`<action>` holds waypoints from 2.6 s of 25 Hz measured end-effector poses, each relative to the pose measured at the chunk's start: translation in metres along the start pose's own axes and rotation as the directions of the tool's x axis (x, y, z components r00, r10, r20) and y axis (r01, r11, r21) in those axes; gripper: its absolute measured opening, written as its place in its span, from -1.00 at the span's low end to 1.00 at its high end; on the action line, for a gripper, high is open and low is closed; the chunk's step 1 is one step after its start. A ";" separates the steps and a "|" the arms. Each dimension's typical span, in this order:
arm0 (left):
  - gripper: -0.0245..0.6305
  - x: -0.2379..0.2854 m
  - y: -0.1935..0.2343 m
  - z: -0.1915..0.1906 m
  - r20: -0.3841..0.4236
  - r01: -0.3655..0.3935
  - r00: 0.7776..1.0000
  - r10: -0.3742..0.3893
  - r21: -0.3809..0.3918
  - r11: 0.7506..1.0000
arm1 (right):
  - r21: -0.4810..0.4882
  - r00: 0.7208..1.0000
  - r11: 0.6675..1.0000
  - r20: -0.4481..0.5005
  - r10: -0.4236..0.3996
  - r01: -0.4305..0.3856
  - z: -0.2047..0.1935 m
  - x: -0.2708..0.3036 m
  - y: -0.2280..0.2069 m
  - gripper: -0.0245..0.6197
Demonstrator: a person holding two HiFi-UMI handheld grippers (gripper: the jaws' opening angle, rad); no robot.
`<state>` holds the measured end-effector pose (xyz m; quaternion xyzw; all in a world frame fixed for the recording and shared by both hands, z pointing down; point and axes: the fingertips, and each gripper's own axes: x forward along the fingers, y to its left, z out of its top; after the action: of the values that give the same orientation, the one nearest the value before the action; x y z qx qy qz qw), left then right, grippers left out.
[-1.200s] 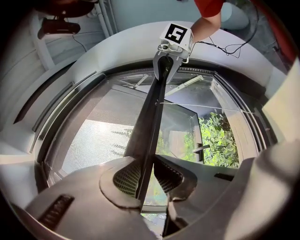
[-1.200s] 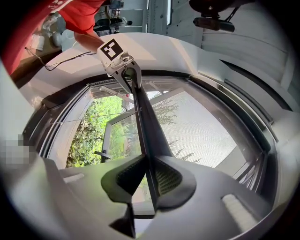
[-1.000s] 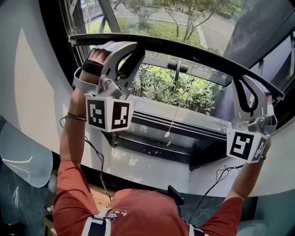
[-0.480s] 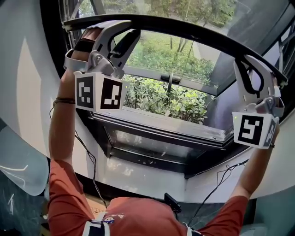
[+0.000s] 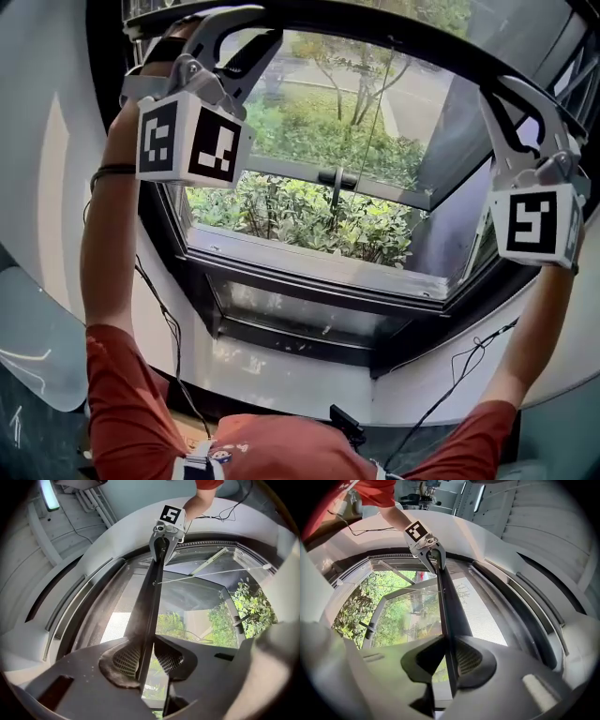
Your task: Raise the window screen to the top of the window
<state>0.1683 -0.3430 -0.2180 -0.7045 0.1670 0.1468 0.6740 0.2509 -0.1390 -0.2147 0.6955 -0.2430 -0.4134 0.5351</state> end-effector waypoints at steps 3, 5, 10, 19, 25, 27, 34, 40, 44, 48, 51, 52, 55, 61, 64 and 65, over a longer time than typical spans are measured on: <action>-0.65 0.007 0.016 0.001 0.005 -0.007 1.000 0.007 0.001 1.000 | -0.002 1.000 1.000 0.003 -0.003 0.003 0.002 0.005 -0.017 -0.70; -0.65 0.013 0.028 0.001 0.007 -0.018 1.000 0.018 -0.001 1.000 | -0.010 1.000 1.000 0.006 -0.010 0.011 0.003 0.009 -0.029 -0.70; -0.64 0.029 0.058 0.002 0.006 -0.035 0.999 0.035 0.004 0.999 | -0.028 1.000 0.999 0.004 -0.019 0.019 0.007 0.021 -0.060 -0.70; -0.64 0.055 0.104 0.000 -0.007 -0.003 1.000 0.003 -0.009 1.000 | -0.013 0.999 1.000 0.043 -0.009 0.009 0.015 0.041 -0.109 -0.70; -0.64 0.072 0.137 0.005 -0.034 0.003 0.999 -0.003 0.009 1.000 | -0.004 1.000 1.000 0.011 -0.019 0.019 0.016 0.053 -0.144 -0.70; -0.64 0.076 0.144 0.004 -0.032 0.002 0.999 -0.002 0.006 1.000 | 0.000 1.000 1.000 0.006 -0.019 0.019 0.016 0.056 -0.152 -0.70; -0.65 0.091 0.172 0.005 -0.034 -0.074 0.997 0.075 0.030 0.997 | 0.009 0.997 0.997 -0.007 -0.072 0.072 0.023 0.067 -0.186 -0.70; -0.65 0.097 0.199 0.012 -0.046 -0.165 0.985 0.169 0.083 0.983 | 0.021 0.994 0.994 -0.027 -0.105 0.105 0.025 0.073 -0.210 -0.69; -0.65 0.099 0.209 0.013 -0.051 -0.199 0.978 0.203 0.070 0.978 | 0.012 0.988 0.988 -0.033 -0.151 0.152 0.028 0.076 -0.221 -0.70; -0.66 0.101 0.211 0.014 -0.065 -0.206 0.975 0.212 0.080 0.975 | 0.006 0.985 0.986 -0.055 -0.166 0.167 0.027 0.076 -0.224 -0.70; -0.66 0.101 0.212 0.015 -0.073 -0.206 0.974 0.213 0.090 0.974 | -0.011 0.982 0.984 -0.068 -0.176 0.176 0.028 0.076 -0.224 -0.69; -0.66 0.100 0.212 0.015 -0.077 -0.203 0.975 0.210 0.089 0.975 | -0.016 0.981 0.983 -0.072 -0.182 0.182 0.028 0.076 -0.224 -0.69; -0.66 0.095 0.213 0.015 -0.085 -0.208 0.973 0.215 0.087 0.974 | -0.027 0.973 0.976 -0.076 -0.219 0.218 0.029 0.075 -0.225 -0.68; -0.63 0.080 0.214 0.013 -0.070 -0.247 0.966 0.248 0.028 0.969 | 0.003 0.969 0.971 -0.052 -0.240 0.240 0.030 0.068 -0.216 -0.55; -0.63 0.070 0.211 0.014 -0.049 -0.254 0.966 0.252 -0.027 0.967 | 0.031 0.970 0.969 -0.019 -0.243 0.243 0.035 0.061 -0.209 -0.55; -0.62 0.067 0.209 0.016 -0.041 -0.254 0.967 0.253 -0.046 0.966 | 0.037 0.970 0.969 -0.007 -0.244 0.244 0.036 0.058 -0.206 -0.55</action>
<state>0.1385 -0.3374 -0.4358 -0.6966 0.2635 0.2237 0.6287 0.2308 -0.1405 -0.4311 0.7306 -0.1627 -0.4704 0.4674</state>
